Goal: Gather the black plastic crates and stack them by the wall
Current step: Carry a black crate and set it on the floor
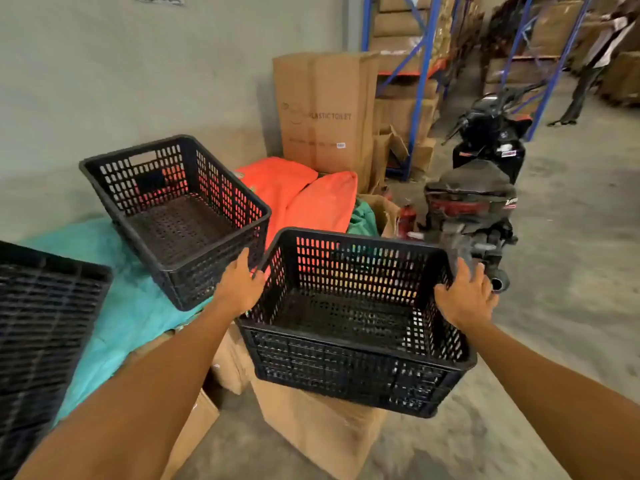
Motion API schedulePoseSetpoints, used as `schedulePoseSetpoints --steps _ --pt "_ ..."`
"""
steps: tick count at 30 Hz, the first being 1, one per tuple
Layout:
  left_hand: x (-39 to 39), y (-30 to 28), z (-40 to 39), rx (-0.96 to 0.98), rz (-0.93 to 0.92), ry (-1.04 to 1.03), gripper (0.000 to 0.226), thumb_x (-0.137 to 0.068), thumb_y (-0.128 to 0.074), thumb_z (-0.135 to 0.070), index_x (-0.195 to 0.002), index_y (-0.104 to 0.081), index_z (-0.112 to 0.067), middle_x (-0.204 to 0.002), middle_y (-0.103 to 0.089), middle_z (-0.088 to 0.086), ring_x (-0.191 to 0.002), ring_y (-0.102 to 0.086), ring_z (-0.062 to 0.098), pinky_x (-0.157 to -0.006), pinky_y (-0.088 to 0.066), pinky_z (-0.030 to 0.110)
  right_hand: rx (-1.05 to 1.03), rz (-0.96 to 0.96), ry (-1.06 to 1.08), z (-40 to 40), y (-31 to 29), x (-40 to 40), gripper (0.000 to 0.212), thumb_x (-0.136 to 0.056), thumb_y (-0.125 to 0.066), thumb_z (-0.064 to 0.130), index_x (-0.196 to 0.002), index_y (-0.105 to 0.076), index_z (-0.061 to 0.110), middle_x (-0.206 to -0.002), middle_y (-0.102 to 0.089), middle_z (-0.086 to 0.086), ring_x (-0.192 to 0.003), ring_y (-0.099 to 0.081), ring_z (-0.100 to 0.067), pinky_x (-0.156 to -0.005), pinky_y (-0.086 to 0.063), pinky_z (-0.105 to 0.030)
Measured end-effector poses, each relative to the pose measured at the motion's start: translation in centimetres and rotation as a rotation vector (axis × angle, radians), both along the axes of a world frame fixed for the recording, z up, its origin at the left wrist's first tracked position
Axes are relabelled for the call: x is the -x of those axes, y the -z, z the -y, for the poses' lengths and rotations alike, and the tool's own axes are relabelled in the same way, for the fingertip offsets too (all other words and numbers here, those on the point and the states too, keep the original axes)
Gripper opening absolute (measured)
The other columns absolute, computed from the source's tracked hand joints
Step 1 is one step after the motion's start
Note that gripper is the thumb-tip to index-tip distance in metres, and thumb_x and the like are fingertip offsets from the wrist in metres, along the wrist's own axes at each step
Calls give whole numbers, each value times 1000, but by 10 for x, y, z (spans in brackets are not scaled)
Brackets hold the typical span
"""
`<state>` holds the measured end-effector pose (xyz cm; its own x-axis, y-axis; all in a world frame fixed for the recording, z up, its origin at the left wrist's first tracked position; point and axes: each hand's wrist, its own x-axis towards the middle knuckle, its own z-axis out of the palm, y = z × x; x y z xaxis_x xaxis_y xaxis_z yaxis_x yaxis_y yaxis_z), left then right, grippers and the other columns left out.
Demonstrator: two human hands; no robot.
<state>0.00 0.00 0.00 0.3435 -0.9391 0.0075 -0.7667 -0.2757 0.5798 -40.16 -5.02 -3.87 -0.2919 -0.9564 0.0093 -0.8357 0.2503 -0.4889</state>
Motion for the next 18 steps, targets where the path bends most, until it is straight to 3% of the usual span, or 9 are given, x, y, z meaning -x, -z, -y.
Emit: schedulePoseSetpoints --steps 3,6,8,9,12,15,18 --pt "3 18 44 -72 -35 -57 71 -97 -54 -27 -157 -20 -12 -144 -46 27 -126 -49 44 -103 -42 48 -95 192 98 39 25 24 72 -89 -54 34 -151 -23 16 -156 -27 -19 -140 -28 -41 -111 -31 -52" --pt "6 38 76 -161 -38 -106 64 -96 -56 -26 -152 -31 -9 -134 -53 30 -119 -53 46 -101 -44 45 -191 461 209 69 49 37 50 -89 -57 28 -132 -49 3 -113 -64 -23 -93 -64 -39 -76 -56 -40" --pt "6 46 92 -146 -36 -160 59 -94 -58 -24 -147 -40 -7 -132 -52 31 -118 -53 46 -103 -43 42 -245 617 234 83 62 38 36 -94 -52 26 -110 -57 -6 -81 -64 -19 -57 -60 -31 -55 -55 -36" --pt "3 49 100 -138 -52 -199 59 -93 -59 -23 -147 -41 -6 -133 -52 31 -121 -52 45 -104 -41 41 -272 653 237 88 70 40 33 -97 -49 26 -102 -56 -6 -72 -62 -18 -48 -56 -28 -49 -53 -35" --pt "-9 58 115 -172 -83 -262 46 -92 -57 -21 -134 -55 -1 -128 -60 27 -120 -56 42 -100 -43 41 -265 666 274 91 82 38 35 -101 -45 28 -85 -53 -3 -61 -58 -17 -35 -49 -22 -32 -44 -25" --pt "-20 71 122 -212 -162 -265 30 -93 -56 -18 -109 -70 2 -110 -69 27 -105 -65 41 -92 -49 42 -243 684 274 92 82 37 36 -101 -45 25 -78 -53 -2 -59 -58 -16 -27 -49 -17 -28 -41 -20" --pt "-25 77 127 -223 -284 -239 19 -92 -59 -14 -96 -69 2 -87 -66 23 -83 -64 33 -83 -50 40 -280 745 244 92 78 39 34 -102 -44 23 -77 -52 1 -59 -55 -13 -23 -43 -12 -27 -31 -17"
